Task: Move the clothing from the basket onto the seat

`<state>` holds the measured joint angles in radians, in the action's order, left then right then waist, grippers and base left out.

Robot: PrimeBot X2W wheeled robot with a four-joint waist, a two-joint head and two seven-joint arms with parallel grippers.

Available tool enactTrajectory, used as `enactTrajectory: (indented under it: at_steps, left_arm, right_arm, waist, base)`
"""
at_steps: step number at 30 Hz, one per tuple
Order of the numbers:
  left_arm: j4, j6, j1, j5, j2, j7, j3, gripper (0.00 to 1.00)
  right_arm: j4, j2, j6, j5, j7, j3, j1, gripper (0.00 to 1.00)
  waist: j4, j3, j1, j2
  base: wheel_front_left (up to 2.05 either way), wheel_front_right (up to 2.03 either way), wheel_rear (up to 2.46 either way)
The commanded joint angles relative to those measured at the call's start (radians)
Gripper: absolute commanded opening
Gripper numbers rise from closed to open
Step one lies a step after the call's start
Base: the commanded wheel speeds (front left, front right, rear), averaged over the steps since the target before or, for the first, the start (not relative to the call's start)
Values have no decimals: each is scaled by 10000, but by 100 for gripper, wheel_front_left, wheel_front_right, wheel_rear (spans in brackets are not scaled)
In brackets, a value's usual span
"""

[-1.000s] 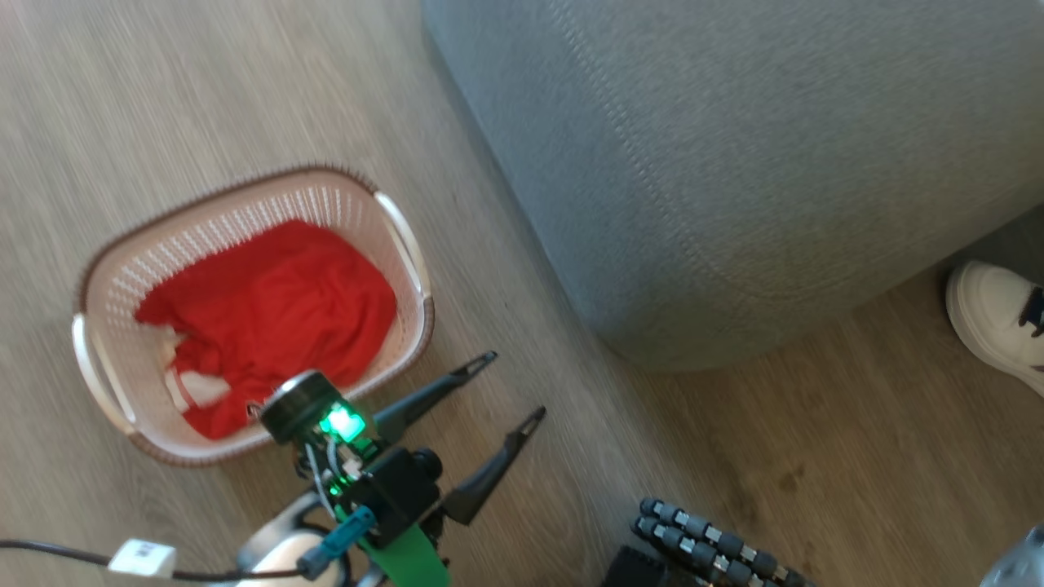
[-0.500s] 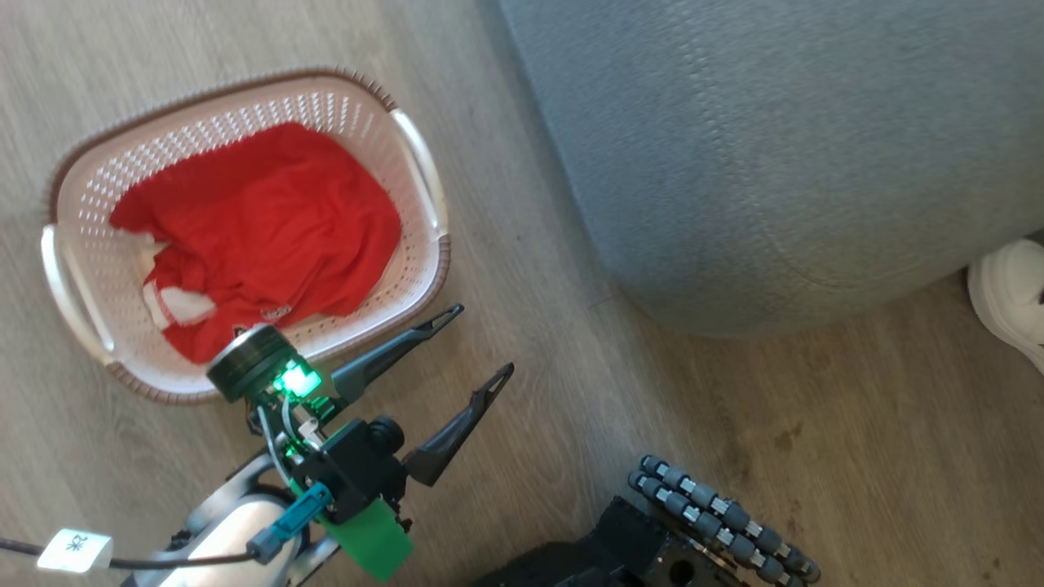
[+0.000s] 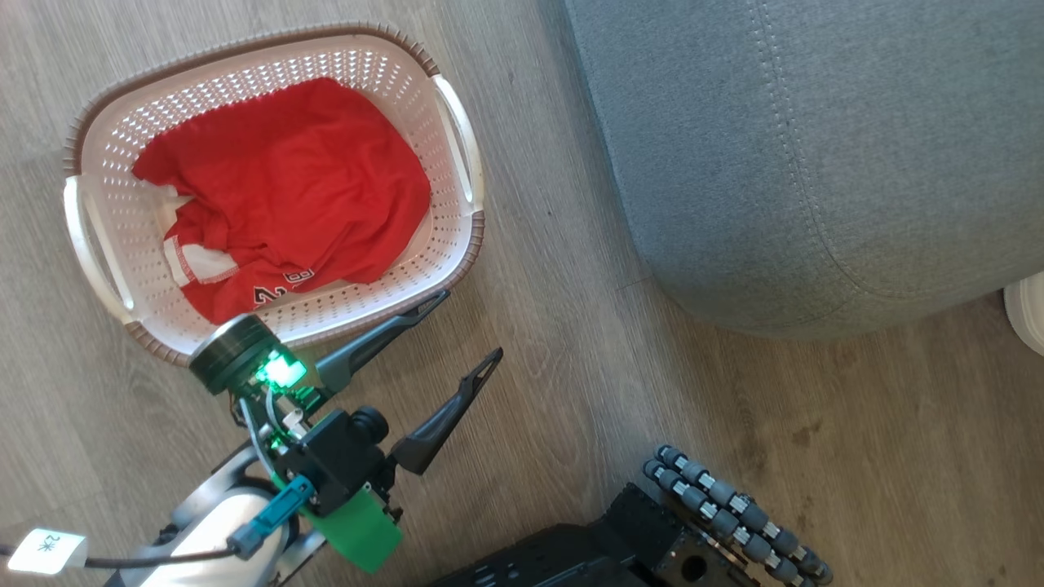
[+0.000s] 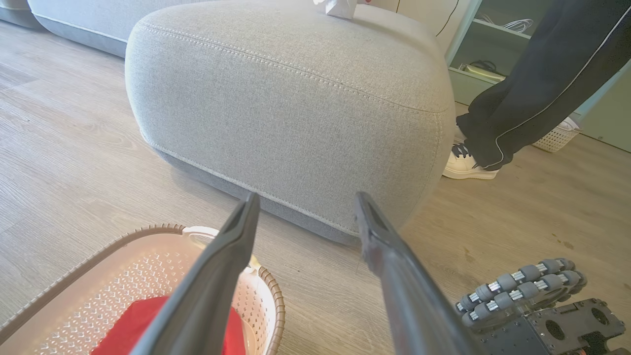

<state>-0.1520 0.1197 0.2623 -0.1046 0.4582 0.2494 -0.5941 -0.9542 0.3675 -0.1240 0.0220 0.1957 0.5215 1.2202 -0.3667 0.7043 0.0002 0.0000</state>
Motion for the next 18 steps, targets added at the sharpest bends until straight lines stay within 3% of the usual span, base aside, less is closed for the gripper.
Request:
enactTrajectory:
  at_steps: [1, 18]
  left_arm:
    - [-344, -54, 56, -18, 141, 124, 282, 100]
    - [-326, -99, 91, -329, -86, 124, 369, 100]
  right_arm:
    - [51, 352, -67, -69, -94, -48, 362, 0]
    - [-2301, -38, -67, -412, -1120, -992, 784, 0]
  waist:
    - [27, 38, -2, 0]
    - [333, 284, -2, 0]
  base:
    - [0, 0, 0]
    - [0, 0, 0]
